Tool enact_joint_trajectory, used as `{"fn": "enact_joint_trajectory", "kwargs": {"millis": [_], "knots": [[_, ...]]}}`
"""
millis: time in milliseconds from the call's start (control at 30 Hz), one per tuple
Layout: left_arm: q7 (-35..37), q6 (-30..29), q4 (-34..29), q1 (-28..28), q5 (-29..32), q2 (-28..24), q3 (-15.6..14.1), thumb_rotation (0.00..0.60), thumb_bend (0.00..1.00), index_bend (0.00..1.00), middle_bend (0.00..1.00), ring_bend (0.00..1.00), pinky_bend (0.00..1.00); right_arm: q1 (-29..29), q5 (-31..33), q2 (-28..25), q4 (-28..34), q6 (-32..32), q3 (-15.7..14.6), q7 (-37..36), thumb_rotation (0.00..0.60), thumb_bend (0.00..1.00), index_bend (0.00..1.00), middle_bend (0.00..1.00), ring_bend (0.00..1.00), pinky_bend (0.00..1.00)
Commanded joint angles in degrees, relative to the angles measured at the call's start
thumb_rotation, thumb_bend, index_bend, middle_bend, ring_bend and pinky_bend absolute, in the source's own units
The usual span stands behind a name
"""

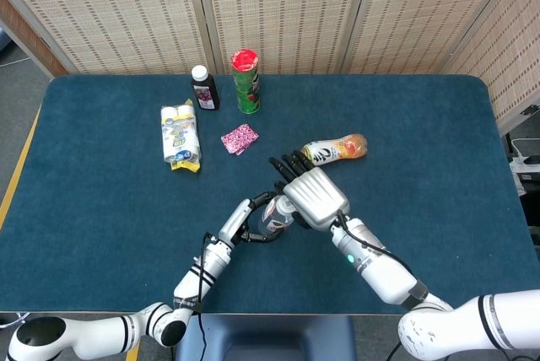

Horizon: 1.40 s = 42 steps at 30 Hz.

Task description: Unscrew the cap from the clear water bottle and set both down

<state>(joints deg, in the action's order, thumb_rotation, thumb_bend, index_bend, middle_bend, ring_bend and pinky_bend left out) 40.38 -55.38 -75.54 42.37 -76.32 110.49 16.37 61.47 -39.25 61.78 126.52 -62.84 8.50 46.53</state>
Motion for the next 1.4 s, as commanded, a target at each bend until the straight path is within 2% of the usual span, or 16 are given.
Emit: {"fn": "enact_joint_trajectory", "kwargs": {"millis": [33, 400, 567, 833, 1133, 1400], "knots": [[0.0, 0.0, 0.0, 0.0, 0.0, 0.0, 0.0, 0.600, 0.36, 0.43, 0.46, 0.22, 0.21, 0.3, 0.3, 0.3, -0.1, -0.1, -0.1, 0.1, 0.600, 0.27, 0.41, 0.00, 0.00, 0.00], [-0.1, 0.0, 0.0, 0.2, -0.2, 0.0, -0.2, 0.600, 0.37, 0.43, 0.46, 0.22, 0.21, 1.3, 0.4, 1.3, -0.1, -2.3, -0.5, 2.2, 0.600, 0.28, 0.61, 0.00, 0.00, 0.00], [0.2, 0.1, -0.1, 0.4, -0.7, -0.1, -0.5, 0.600, 0.36, 0.43, 0.46, 0.22, 0.21, 1.7, -0.6, 0.7, 0.0, -1.5, -0.9, 2.6, 0.600, 0.40, 0.68, 0.01, 0.00, 0.00], [0.9, 0.1, 0.2, 0.9, -1.8, 0.1, -0.8, 0.600, 0.36, 0.43, 0.46, 0.22, 0.21, 1.4, -4.8, -0.1, -1.1, 0.5, -1.8, 1.7, 0.600, 0.51, 0.82, 0.07, 0.00, 0.00], [1.8, 0.5, 2.0, 1.8, -2.2, 0.6, -0.7, 0.600, 0.37, 0.43, 0.46, 0.22, 0.21, 0.1, -11.8, -1.5, -3.8, 4.8, -2.6, -3.2, 0.600, 0.73, 0.89, 0.10, 0.00, 0.00], [2.7, 0.4, 3.1, 2.5, -3.6, 0.4, -1.3, 0.600, 0.36, 0.43, 0.46, 0.22, 0.21, -0.7, -14.8, -2.5, -5.0, 5.9, -3.6, -3.5, 0.600, 0.80, 0.89, 0.11, 0.00, 0.00]]}}
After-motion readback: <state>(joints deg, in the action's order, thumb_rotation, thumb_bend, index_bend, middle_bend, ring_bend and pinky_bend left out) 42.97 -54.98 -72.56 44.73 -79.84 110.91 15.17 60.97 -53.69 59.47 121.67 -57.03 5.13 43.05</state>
